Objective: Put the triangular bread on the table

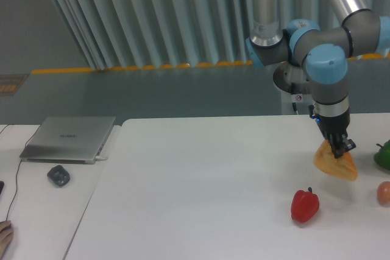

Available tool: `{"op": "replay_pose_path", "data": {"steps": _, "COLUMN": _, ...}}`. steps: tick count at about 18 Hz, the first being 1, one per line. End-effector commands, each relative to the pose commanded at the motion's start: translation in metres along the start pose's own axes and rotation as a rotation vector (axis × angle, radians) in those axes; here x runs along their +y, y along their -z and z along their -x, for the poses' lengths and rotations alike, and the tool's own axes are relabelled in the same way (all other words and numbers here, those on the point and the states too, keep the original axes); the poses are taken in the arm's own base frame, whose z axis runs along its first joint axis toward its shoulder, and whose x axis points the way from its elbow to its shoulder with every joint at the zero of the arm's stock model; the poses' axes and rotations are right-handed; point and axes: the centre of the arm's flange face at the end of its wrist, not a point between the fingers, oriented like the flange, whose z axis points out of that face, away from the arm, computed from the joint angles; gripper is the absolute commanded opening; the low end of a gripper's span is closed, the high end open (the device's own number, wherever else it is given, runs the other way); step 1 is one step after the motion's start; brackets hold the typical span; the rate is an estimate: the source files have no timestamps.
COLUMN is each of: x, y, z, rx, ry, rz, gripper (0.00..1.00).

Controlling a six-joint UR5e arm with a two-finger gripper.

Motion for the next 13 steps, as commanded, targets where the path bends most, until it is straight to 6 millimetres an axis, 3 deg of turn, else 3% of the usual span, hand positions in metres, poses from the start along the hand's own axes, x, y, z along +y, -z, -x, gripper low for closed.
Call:
{"op": "replay_pose_path", "data": {"steps": 1, "x": 0.0, "y": -0.001, "z": 0.0, "rx": 0.001, "ry": 0.0, "rz": 0.0, "gripper": 0.6}}
{"op": "replay_pose_path", "data": {"steps": 3, "x": -0.006, "y": 0.001, "z": -0.003, "rx": -0.002, "ry": -0.012, "rz": 0.0, "gripper": 0.93}}
{"op": "replay_pose_path", "data": {"steps": 4, "x": -0.006, "y": 0.002, "z": -0.003, "rx": -0.004, "ry": -0.012, "rz": 0.001, "gripper": 1.0}}
{"op": "replay_pose_path", "data": {"steps": 9, "x": -0.003, "y": 0.019, "z": 0.007, "rx": -0.041, "ry": 0.002, "rz": -0.022, "gripper": 1.0}}
{"op": "replay_pose_path", "data": {"steps": 11, "x": 0.003, "y": 0.041, "z": 0.024, "rx": -0.075, "ry": 0.021, "rz": -0.055, "gripper": 1.0}}
{"op": "replay_pose_path", "data": {"steps": 13, "x": 0.029, "y": 0.053, "z": 0.049, "rx": -0.097, "ry": -0.12, "rz": -0.085, "gripper": 1.0}}
